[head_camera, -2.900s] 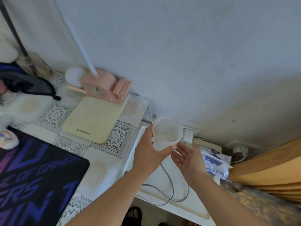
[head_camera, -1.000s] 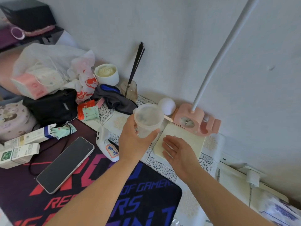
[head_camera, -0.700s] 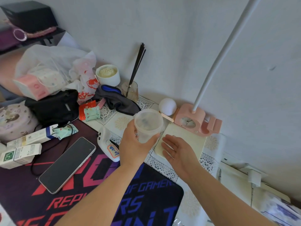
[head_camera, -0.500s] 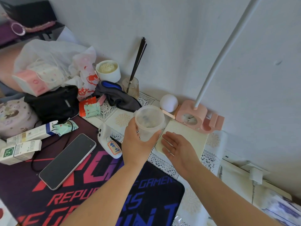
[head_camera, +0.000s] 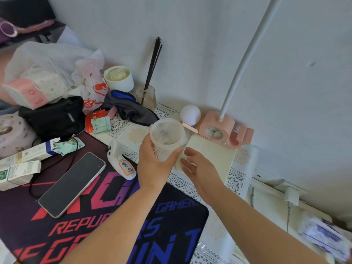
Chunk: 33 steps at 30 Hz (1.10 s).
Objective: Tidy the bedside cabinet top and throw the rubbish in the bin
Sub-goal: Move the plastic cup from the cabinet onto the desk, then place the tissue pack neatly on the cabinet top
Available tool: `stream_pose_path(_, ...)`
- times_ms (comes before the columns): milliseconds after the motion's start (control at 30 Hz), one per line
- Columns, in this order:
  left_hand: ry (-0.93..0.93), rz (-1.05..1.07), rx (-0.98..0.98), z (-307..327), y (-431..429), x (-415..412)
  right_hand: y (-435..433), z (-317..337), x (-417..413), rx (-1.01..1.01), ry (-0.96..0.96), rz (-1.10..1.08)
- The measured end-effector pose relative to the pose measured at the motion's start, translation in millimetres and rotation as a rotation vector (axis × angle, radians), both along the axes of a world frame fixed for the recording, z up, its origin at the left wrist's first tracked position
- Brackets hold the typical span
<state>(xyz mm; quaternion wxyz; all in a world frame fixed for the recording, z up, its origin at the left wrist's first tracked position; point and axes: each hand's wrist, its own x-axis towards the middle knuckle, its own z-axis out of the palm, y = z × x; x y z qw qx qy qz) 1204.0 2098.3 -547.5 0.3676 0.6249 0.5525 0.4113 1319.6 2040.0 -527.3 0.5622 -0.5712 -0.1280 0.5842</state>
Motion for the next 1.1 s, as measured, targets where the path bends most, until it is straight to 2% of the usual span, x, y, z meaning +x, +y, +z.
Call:
stream_pose_path(100, 0.069, 0.065, -0.010, 6, -16, 5, -18, 1, 23, 0.028, -0.154, -0.029)
stream_pose_path(167, 0.125, 0.112, 0.050, 11, -35, 11, -43, -1, 47, 0.052, -0.415, -0.018)
stream_pose_path(300, 0.206, -0.026, 0.246, 13, -81, 45, -109, -16, 101, -0.017, -0.932, 0.053)
stream_pose_path(433, 0.303, -0.027, 0.266, 3, -104, 79, -173, -40, 146, -0.202, -1.109, 0.078)
stream_pose_path(533, 0.312, 0.080, 0.213, -6, -99, 88, -198, -55, 161, -0.220, -1.126, 0.049)
stream_pose_path(700, 0.249, 0.230, 0.155, -5, -83, 89, -174, -51, 147, -0.060, -1.002, 0.052)
stream_pose_path(800, 0.229, 0.278, 0.140, -5, -81, 84, -172, -50, 139, -0.077, -0.913, 0.039)
stream_pose_path(933, 0.250, 0.240, 0.119, -10, -91, 85, -186, -57, 148, -0.132, -0.913, 0.055)
stream_pose_path(1100, 0.309, 0.007, 0.159, -18, -136, 117, -210, -72, 167, -0.258, -1.002, 0.066)
